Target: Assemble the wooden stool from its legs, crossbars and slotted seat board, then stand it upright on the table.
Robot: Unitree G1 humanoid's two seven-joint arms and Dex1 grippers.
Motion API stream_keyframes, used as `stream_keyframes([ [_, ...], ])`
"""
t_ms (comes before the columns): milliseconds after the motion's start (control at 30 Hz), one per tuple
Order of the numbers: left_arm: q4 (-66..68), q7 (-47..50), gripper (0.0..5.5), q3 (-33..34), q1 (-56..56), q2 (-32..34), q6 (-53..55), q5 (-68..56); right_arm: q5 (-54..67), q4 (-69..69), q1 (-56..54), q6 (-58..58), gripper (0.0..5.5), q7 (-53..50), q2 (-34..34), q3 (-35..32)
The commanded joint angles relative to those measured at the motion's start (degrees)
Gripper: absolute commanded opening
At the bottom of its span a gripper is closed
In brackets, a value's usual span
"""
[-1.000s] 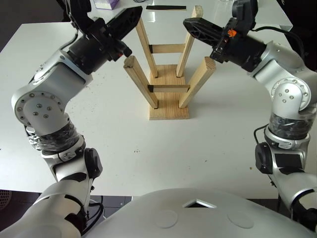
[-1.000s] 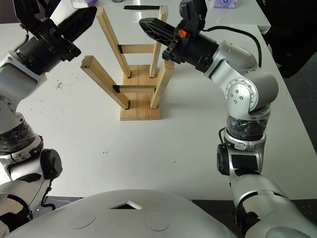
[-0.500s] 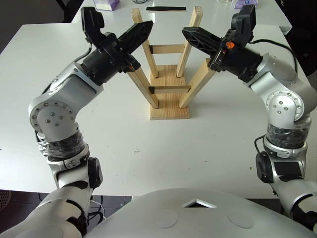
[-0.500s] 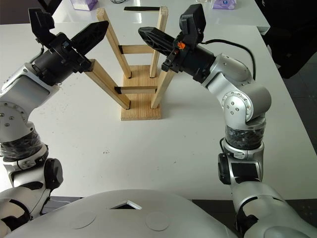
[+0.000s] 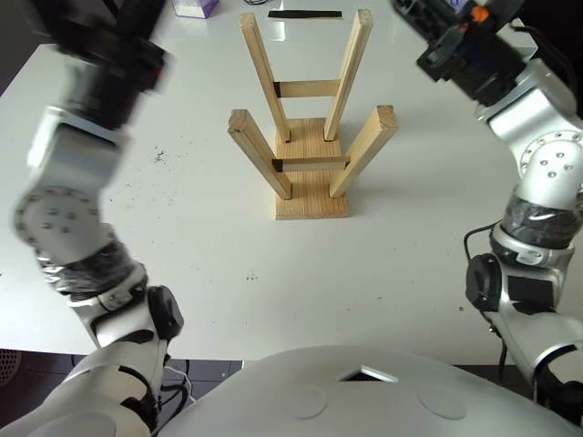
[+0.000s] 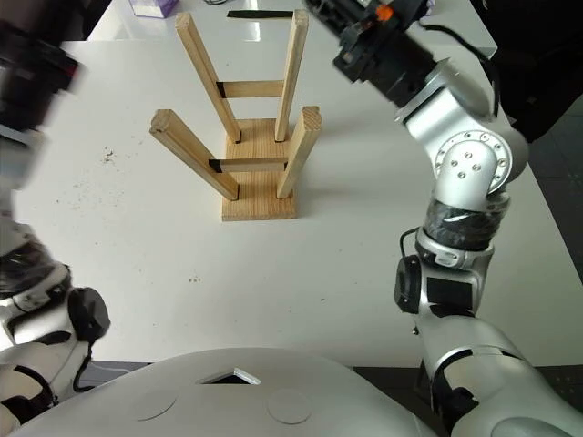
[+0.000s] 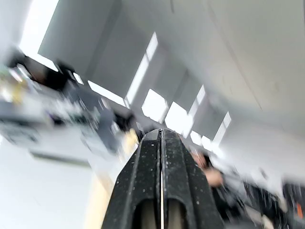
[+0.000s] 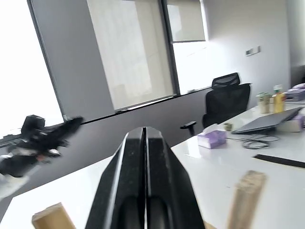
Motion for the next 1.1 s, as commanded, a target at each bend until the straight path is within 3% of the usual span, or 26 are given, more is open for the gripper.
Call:
stream_keyframes([
  [33, 4.1, -10.6, 0.03, -5.3, 17.6, 6.6, 1.0, 13.2, -14.4, 8.7, 6.4, -11.0, 0.00, 11.4, -5.6, 12.9],
  [133, 5.5, -22.7, 0.03, -14.4, 32.8, 9.3, -1.9, 22.6, -22.7, 17.1, 7.6, -21.4, 0.00, 21.3, -7.2, 20.9],
  [233, 0.9, -29.6, 0.03, -22.3, 42.1, 9.8, -4.6, 28.6, -25.3, 24.9, 5.7, -27.0, 0.00, 29.5, -6.3, 23.8],
  [367, -3.4, -32.6, 0.03, -30.4, 40.4, 6.6, -5.5, 31.8, -24.6, 29.4, 3.6, -29.2, 0.00, 37.3, -4.7, 23.7],
  [500, 1.3, -30.0, 0.03, -35.9, 33.2, 2.5, -6.0, 37.4, -24.1, 26.0, 4.8, -28.1, 0.00, 43.6, -3.5, 26.2],
  [800, 10.1, -28.0, 0.03, -36.3, 30.0, 0.6, -8.9, 45.3, -23.7, 10.8, 15.4, -23.3, 0.00, 39.5, 1.3, 31.2],
  [933, 13.6, -27.8, 0.03, -31.7, 29.9, 2.7, -10.8, 46.1, -23.9, -0.9, 24.1, -19.7, 0.00, 31.4, 0.5, 29.6],
  [1100, 11.3, -26.8, 0.03, -23.1, 32.5, 3.7, -10.8, 43.2, -22.9, -13.3, 33.9, -15.5, 0.00, 26.5, -6.4, 23.9],
])
